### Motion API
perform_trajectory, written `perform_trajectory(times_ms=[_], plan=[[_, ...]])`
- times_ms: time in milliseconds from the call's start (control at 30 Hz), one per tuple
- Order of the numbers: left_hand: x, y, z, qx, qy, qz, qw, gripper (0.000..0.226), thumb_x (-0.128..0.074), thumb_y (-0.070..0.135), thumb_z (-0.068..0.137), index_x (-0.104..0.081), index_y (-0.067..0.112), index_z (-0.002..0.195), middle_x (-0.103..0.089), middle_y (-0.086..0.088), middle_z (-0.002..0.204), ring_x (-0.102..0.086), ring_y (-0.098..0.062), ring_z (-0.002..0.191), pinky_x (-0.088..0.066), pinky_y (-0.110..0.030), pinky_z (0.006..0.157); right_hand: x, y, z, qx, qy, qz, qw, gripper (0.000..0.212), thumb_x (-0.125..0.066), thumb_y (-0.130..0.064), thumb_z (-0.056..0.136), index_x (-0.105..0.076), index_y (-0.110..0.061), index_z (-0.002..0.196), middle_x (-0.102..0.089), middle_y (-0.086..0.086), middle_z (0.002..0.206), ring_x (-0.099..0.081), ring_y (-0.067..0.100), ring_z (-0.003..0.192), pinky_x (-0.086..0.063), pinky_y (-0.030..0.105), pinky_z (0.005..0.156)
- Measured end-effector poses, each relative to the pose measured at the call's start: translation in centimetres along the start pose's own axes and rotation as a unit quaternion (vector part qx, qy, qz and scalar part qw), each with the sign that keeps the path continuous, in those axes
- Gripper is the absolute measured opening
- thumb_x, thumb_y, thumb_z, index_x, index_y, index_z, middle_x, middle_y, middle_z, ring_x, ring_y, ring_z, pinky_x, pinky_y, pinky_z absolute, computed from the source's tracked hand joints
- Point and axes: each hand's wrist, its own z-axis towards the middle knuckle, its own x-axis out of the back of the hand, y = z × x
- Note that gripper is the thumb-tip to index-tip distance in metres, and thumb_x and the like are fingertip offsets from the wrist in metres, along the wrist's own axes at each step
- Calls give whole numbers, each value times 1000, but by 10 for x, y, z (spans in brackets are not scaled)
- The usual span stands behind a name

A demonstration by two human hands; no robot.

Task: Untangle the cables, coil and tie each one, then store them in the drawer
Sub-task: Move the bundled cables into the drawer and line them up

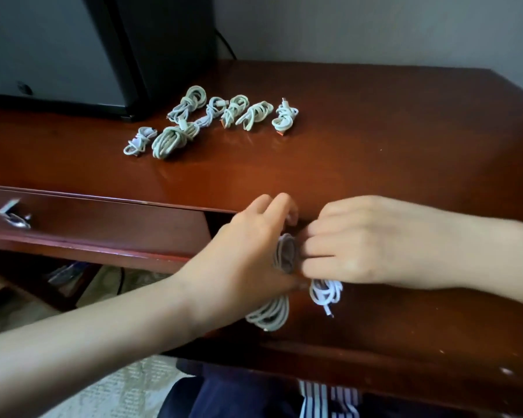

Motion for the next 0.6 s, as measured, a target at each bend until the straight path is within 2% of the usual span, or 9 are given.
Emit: perform_trajectory(times_ms=[33,133,200,300,400,500,600], plan=[[-5,-1,2,7,9,15,1000,55,-76,34,63,-43,21,105,-42,6,99,-54,-22,81,-44,-36,71,2,-2,-1,1,-7,-3,1000,17,-71,-21,78,-58,-26,70,-47,-8,60,-53,15,57,-40,27,51],[-18,1,2,17,-1,95,995,45,-69,18,73,-37,17,105,-27,3,100,-50,-35,69,-44,-44,63,0,-13,-9,42,-35,-18,998,16,-70,-14,79,-62,-23,69,-55,-5,59,-55,18,57,-39,30,52],[-24,-1,-2,29,-23,122,992,48,-69,19,74,-27,20,99,-19,4,97,-51,-38,68,-44,-48,62,-2,-18,-11,56,-32,-2,998,15,-74,-17,75,-63,-23,68,-55,-5,57,-54,18,53,-36,29,51],[-32,-9,-7,74,-56,117,989,56,-69,21,75,-16,24,94,-17,5,96,-52,-36,78,-46,-47,68,-9,-31,-9,66,-46,28,996,17,-74,-16,73,-61,-22,67,-53,-6,56,-54,17,54,-39,28,51],[-34,-13,-6,106,-65,98,987,50,-67,17,77,-21,20,96,-21,4,97,-51,-34,84,-44,-41,70,-9,-35,-7,67,-63,41,995,14,-65,-10,78,-58,-20,71,-53,-4,60,-56,19,58,-39,29,53],[-29,-10,-7,81,-99,153,980,42,-63,20,82,-28,16,106,-25,2,102,-53,-32,88,-42,-36,68,-3,-33,-5,85,-99,55,990,18,-53,-9,78,-63,-20,88,-59,-3,69,-61,21,67,-41,30,57],[-10,-6,-8,62,-122,186,973,43,-60,27,88,-31,15,117,-27,1,106,-57,-29,88,-39,-32,67,10,-24,7,82,-109,67,988,32,-59,-13,68,-67,-22,98,-63,-3,75,-60,21,68,-44,29,57]])
